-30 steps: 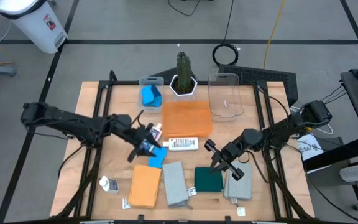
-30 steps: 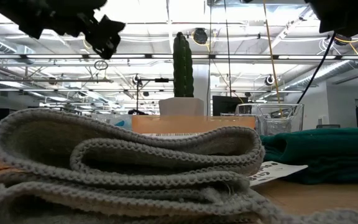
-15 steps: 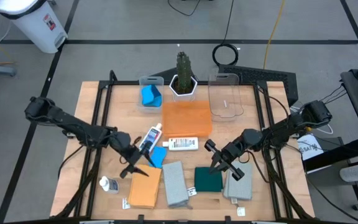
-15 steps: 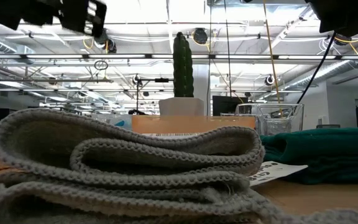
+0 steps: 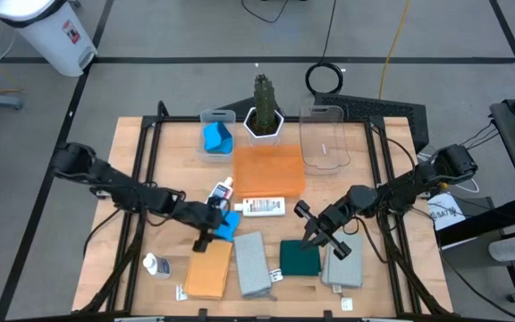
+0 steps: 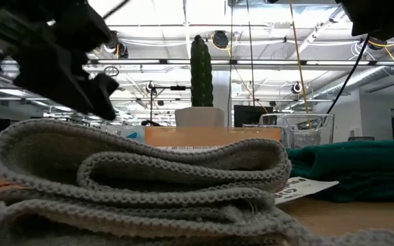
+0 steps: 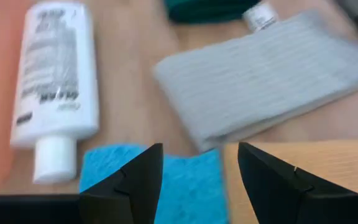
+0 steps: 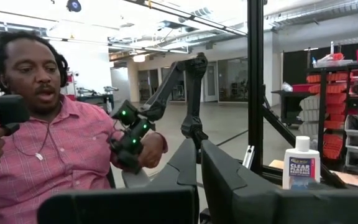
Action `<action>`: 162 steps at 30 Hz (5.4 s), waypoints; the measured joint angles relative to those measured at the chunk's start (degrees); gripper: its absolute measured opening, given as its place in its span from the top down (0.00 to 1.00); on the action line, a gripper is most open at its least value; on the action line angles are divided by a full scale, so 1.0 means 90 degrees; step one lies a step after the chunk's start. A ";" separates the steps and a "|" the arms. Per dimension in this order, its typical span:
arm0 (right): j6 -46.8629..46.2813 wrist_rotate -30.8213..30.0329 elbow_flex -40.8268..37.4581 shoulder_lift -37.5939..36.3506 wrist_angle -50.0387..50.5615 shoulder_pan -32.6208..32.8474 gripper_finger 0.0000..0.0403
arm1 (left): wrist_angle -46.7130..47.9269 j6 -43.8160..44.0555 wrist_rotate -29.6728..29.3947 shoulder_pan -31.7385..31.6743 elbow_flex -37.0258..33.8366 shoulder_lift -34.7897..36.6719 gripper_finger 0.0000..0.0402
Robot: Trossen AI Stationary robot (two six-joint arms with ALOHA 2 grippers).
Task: Pick & Place Kitchen Items
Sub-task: Put the blue sponge into the white bin
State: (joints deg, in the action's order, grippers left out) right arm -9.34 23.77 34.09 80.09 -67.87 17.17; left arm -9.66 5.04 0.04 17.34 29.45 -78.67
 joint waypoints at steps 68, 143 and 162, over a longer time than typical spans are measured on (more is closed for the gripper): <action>-0.0053 0.0005 -0.0002 0.0000 0.0106 -0.0010 1.00 | 0.5545 0.4121 0.0219 -0.2045 0.2203 -0.1348 0.26; -0.0046 -0.0014 -0.0002 0.0000 0.0144 -0.0025 1.00 | 0.5531 0.2935 -0.2353 -0.1797 0.2183 0.0508 1.00; 0.0000 -0.0017 -0.0002 0.0001 0.0144 -0.0029 1.00 | 0.4602 0.1570 -0.2170 -0.3408 0.2203 0.1049 0.99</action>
State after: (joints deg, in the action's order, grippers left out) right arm -9.34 23.62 34.06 80.10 -66.58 16.91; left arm 31.76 19.16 -19.50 -13.33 49.28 -69.23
